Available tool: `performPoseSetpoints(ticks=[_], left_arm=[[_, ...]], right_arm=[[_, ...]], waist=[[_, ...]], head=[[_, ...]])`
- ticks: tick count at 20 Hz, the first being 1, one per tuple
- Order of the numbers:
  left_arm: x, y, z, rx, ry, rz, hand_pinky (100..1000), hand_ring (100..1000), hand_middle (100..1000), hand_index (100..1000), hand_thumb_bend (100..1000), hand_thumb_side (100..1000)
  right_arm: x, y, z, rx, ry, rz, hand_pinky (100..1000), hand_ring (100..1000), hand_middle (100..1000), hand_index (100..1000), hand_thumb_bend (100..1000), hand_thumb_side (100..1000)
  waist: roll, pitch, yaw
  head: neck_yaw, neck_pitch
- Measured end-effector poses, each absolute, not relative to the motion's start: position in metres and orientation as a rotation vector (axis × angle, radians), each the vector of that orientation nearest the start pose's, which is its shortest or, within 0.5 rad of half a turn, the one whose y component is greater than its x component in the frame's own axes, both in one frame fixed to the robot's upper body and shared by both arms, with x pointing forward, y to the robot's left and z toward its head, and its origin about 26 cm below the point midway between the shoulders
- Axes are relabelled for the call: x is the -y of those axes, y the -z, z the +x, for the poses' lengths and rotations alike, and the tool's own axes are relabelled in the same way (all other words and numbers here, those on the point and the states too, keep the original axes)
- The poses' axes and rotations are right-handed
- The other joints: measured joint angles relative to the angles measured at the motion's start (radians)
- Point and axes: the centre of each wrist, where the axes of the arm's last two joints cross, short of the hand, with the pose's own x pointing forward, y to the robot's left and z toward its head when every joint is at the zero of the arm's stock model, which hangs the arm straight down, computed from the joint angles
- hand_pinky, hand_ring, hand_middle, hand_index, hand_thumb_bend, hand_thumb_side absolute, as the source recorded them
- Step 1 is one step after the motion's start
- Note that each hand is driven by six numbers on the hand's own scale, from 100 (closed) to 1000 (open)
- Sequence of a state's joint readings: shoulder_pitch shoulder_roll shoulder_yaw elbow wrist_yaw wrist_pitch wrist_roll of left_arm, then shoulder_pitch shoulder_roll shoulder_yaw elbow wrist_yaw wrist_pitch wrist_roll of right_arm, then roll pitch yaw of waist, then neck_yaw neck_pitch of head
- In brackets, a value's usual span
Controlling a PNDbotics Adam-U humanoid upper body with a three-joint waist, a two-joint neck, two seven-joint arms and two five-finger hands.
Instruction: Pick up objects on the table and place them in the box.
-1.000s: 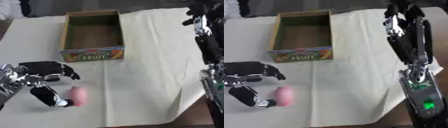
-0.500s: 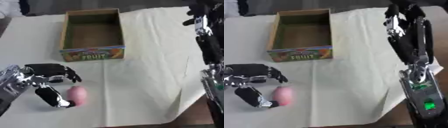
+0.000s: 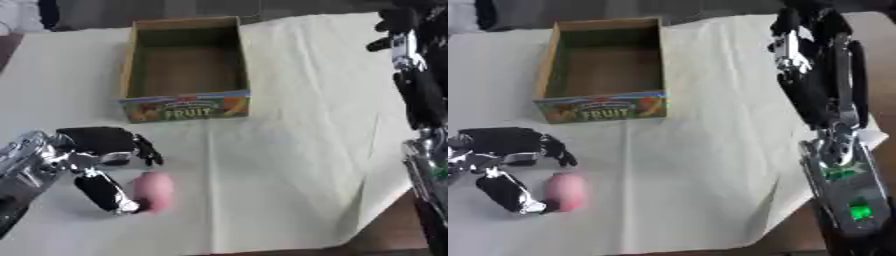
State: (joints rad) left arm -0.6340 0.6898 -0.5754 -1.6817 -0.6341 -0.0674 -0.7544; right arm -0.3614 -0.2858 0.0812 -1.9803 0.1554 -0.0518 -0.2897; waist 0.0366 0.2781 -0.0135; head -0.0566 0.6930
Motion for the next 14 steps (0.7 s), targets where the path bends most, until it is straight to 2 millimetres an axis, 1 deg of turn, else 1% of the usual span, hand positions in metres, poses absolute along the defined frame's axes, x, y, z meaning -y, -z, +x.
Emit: performPoseSetpoints(ticks=[3, 5, 8, 11, 14], left_arm=[[-0.2090, -0.1791, 0.3532, 1.197, 2.135, 0.487, 760, 803, 713, 884, 384, 330], [-0.2088, -0.1786, 0.3531, 1.192, 2.141, 0.484, 756, 799, 706, 871, 386, 360], [-0.2086, -0.1785, 0.3533, 1.191, 2.142, 0.483, 752, 796, 702, 852, 377, 372], [-0.2085, -0.1786, 0.3536, 1.192, 2.141, 0.484, 746, 789, 697, 794, 354, 387], [-0.2081, -0.1790, 0.3535, 1.197, 2.137, 0.487, 742, 785, 696, 763, 324, 385]], right_arm=[[0.2278, -0.2044, 0.3066, 2.423, -0.165, -0.344, 539, 788, 525, 770, 138, 624], [0.2278, -0.2044, 0.3066, 2.423, -0.165, -0.344, 539, 788, 524, 770, 138, 623], [0.2278, -0.2044, 0.3066, 2.422, -0.163, -0.340, 539, 789, 524, 771, 138, 623], [0.2278, -0.2044, 0.3066, 2.422, -0.162, -0.339, 539, 789, 524, 771, 139, 624], [0.2278, -0.2044, 0.3066, 2.422, -0.162, -0.338, 539, 789, 523, 771, 139, 624]], waist=[[0.000, 0.000, 0.000], [-0.001, 0.000, 0.000], [-0.001, 0.001, 0.000], [-0.001, 0.001, 0.000], [-0.001, 0.001, 0.000]], head=[[0.001, 0.000], [0.001, 0.000], [0.001, 0.000], [0.001, 0.000], [0.001, 0.000]])
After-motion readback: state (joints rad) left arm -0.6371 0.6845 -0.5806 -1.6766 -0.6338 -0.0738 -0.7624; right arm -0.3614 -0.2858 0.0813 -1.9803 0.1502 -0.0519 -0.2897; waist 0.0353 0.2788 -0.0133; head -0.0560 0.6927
